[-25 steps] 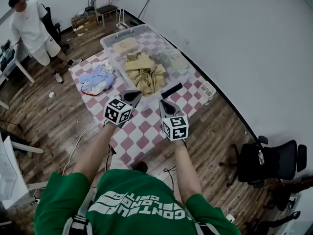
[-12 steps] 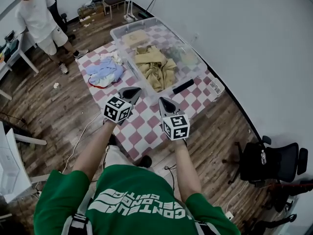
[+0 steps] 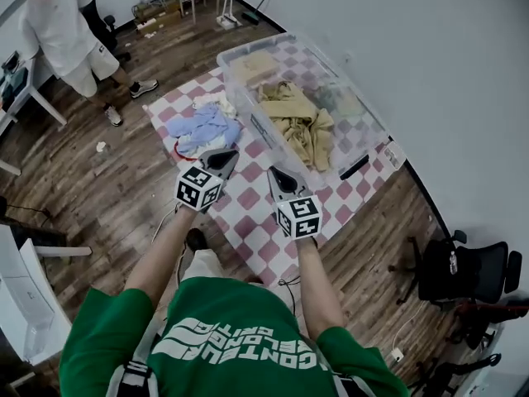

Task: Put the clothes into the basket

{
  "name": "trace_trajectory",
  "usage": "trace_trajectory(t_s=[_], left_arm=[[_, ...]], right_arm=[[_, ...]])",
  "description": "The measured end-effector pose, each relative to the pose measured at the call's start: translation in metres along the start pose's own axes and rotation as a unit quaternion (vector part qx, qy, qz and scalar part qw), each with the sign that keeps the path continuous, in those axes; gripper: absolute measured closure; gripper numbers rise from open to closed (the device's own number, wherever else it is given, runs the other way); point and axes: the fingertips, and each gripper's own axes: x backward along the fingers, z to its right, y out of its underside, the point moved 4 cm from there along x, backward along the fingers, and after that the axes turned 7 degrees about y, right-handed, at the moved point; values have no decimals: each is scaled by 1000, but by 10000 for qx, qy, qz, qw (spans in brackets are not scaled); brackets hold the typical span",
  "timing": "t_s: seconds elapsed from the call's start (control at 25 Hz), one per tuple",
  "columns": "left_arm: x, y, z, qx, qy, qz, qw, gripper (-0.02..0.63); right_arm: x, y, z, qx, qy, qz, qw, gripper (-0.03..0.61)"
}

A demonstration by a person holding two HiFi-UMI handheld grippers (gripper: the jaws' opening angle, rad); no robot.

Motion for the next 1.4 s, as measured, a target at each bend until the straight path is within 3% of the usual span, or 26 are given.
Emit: trace_trajectory(t_s=[0.36,0.64,1.04,1.4], left_arm=[[62,11,-125,185,73,-79,9998,611],[84,21,-182,105,134,-219,9996,612],[70,26,-229,-51,225,-401,9989,611],[35,37,-283,-173,400,-778,9960,611]], right_arm=[[-100,-13,-64,-226,349,-283,9987,569],[-139,-12,-88,-256,621,-447,9967,569],[-179,7,-83,-448,1151,-926,9880,569],[-233,19,-78,-704,1127,-987,9862,569]])
